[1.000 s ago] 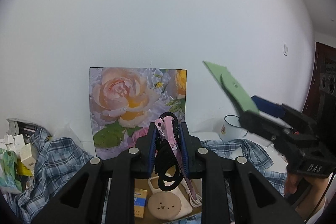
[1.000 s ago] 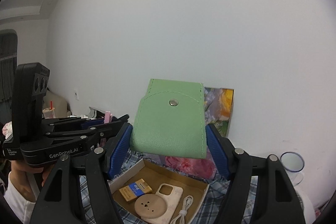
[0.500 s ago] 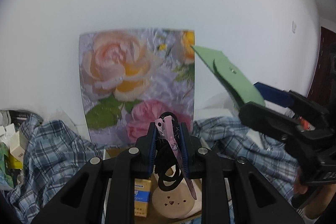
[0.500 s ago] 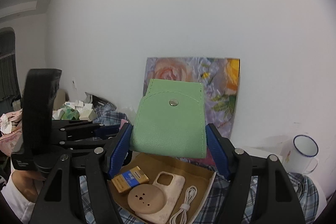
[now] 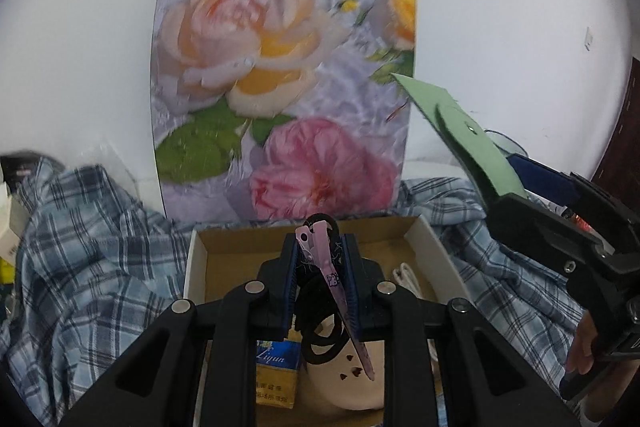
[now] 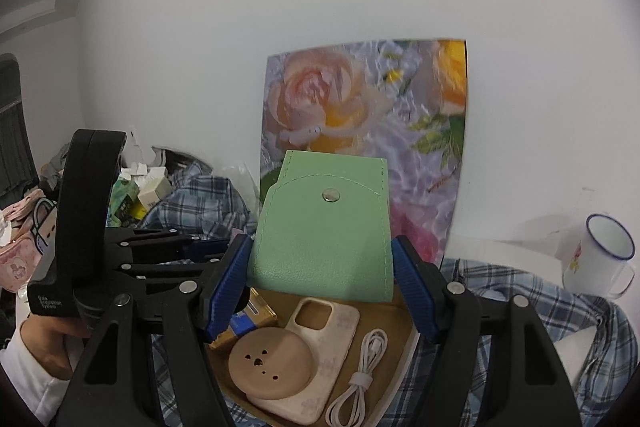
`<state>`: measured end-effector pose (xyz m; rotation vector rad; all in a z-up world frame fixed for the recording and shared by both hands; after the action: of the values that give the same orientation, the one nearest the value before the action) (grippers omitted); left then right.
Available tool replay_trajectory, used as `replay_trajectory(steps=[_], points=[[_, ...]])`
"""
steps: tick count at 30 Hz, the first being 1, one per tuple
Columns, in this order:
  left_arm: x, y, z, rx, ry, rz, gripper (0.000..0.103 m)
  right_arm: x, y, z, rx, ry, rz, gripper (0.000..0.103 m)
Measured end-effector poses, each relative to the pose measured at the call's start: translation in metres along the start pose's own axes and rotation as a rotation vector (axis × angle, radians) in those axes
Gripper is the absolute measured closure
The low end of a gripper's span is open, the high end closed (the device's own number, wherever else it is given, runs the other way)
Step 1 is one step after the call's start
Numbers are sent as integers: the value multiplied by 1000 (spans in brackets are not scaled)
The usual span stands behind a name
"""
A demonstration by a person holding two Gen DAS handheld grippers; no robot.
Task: Organize soft objects
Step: 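Lift the hair clip and green pouch and carry both over the box, then lower the hair clip and pouch into the box and open both grippers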
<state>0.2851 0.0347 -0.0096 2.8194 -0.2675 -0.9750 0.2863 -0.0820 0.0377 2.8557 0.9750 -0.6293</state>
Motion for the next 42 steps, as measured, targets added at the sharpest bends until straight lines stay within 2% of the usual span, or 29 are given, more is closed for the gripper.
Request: replay_trajectory(steps=[7,21,25,35,37,38,39,42], points=[[13,-23,6,-52,-39,-12,81,27,10,23,24,-73,-2,33],[40,-43,24,-32,-150,-106,81,69,23,70,33,-267,36,33],[46,-47,30,-33,-176,-104,81,79,28,83,32,-326,56,33],[46,-47,29,-22,-178,-111,80,84,30,89,24,-353,76,33],[46,-48,28,-20,-183,-128,59,83,29,89,14,-355,78,31],[45,-48,27,-17,-180,-141,23,84,28,89,14,-355,69,24],[44,-49,26,-13,-169,-155,1,83,27,88,17,-351,59,20],[34,-46,17,-11,-101,-145,0,82,22,86,2,-337,58,6]])
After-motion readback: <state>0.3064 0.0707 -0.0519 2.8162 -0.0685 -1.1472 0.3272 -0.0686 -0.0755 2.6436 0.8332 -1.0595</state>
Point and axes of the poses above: each gripper's, at about its wrist camera, not at the fingertips, and x roughly the way its jaws point, y to its right, z to its underside, the point moved 7 cm from there along x, roughly the way its jaws point, and after that the axes turned 7 degrees about z, right-handed, at the moved point
